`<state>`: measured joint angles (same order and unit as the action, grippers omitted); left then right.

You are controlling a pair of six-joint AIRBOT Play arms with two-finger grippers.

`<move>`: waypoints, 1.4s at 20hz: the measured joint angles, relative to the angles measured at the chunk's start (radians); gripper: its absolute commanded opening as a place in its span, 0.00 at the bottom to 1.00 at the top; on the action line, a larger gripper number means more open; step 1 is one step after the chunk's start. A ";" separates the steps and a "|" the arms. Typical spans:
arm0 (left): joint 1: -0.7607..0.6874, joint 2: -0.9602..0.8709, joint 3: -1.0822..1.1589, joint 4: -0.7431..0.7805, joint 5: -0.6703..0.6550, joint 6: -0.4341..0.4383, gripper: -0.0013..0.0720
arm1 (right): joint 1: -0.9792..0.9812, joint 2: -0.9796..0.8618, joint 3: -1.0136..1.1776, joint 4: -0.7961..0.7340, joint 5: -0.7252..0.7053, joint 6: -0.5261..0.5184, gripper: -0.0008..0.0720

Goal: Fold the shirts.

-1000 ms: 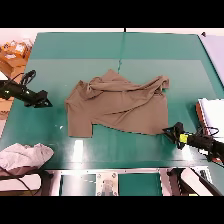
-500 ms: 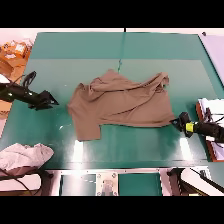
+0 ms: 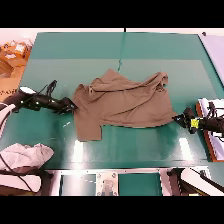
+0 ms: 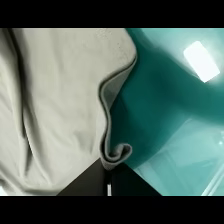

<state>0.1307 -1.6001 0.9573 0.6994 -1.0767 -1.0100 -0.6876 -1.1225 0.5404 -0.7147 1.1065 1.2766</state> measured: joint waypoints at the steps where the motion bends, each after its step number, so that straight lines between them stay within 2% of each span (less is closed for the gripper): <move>1: -0.003 -0.008 0.003 -0.004 0.009 0.005 0.38 | 0.000 0.000 0.001 -0.002 0.004 0.000 0.03; 4: -0.010 -0.021 0.014 0.026 0.036 0.016 0.08 | 0.000 0.000 0.003 -0.002 0.008 0.000 0.03; 5: -0.010 -0.024 0.019 0.033 0.034 0.018 0.05 | 0.000 0.000 0.003 -0.001 0.008 0.000 0.03; 10: -0.014 0.008 0.074 0.167 -0.023 0.002 0.04 | 0.000 0.000 0.007 0.031 0.037 -0.016 0.03; 15: -0.013 0.230 0.253 0.159 -0.106 -0.038 0.04 | 0.026 0.075 0.129 0.198 0.112 -0.077 0.03; 21: -0.013 0.587 0.606 0.140 -0.117 -0.071 0.05 | 0.034 0.340 0.565 0.342 0.140 -0.055 0.03; 25: -0.014 0.768 0.798 0.130 -0.081 -0.090 0.05 | 0.035 0.454 0.881 0.359 0.066 -0.023 0.03; 28: -0.014 0.851 0.900 0.130 -0.042 -0.104 0.05 | 0.035 0.491 1.057 0.303 0.005 0.021 0.03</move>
<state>0.1169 -0.7486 1.8576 0.8295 -1.1187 -1.1141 -0.6525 -0.6319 1.5974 -0.4122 1.1114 1.2972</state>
